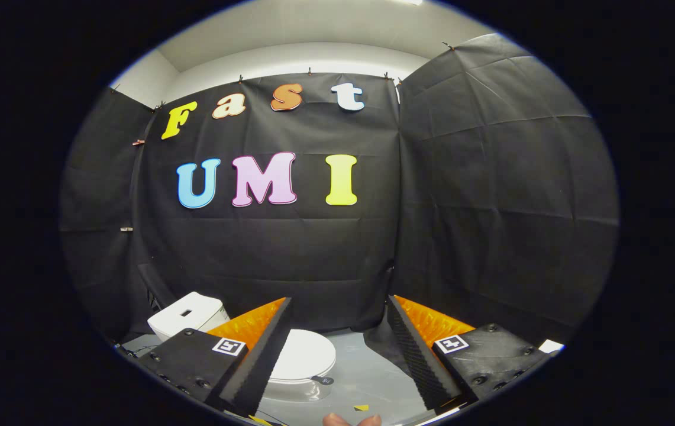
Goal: Open the toilet lid.
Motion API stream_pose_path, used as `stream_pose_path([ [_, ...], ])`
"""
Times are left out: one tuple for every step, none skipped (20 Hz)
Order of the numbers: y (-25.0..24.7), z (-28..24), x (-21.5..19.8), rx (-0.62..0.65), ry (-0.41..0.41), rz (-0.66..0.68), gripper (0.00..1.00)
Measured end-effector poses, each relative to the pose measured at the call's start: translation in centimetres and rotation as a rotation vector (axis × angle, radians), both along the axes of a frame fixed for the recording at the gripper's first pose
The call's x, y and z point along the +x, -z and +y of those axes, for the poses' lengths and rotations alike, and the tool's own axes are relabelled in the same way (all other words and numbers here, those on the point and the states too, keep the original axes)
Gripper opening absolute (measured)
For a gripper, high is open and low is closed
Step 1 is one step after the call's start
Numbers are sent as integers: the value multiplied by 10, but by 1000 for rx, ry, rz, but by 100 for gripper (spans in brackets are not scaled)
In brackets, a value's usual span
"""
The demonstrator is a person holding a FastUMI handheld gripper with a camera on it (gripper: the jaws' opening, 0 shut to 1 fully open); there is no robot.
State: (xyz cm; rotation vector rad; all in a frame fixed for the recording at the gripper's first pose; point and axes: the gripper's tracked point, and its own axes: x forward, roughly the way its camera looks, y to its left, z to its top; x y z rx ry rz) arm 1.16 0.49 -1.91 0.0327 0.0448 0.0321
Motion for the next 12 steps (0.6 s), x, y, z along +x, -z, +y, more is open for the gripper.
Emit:
stream_pose_path([
  [-1, 3, -1, -5, -4, -3, 100],
  [-2, 3, -1, -8, -6, -6, 100],
  [-3, 4, -1, -9, -9, -10, 100],
  [-5, 6, -3, -10, -13, -14, 100],
  [-7, 7, -4, -10, -18, -18, 100],
  [-7, 8, -5, -9, -19, -21, 100],
  [-8, 8, -6, -7, -21, -24, 100],
  [-9, 11, -7, -6, -26, -26, 100],
  [-11, 13, -8, -3, -31, -30, 100],
  [-13, 14, -8, 0, -34, -36, 100],
  [-15, 14, -8, 5, -35, -45, 100],
  [-17, 14, -8, 11, -31, -53, 100],
])
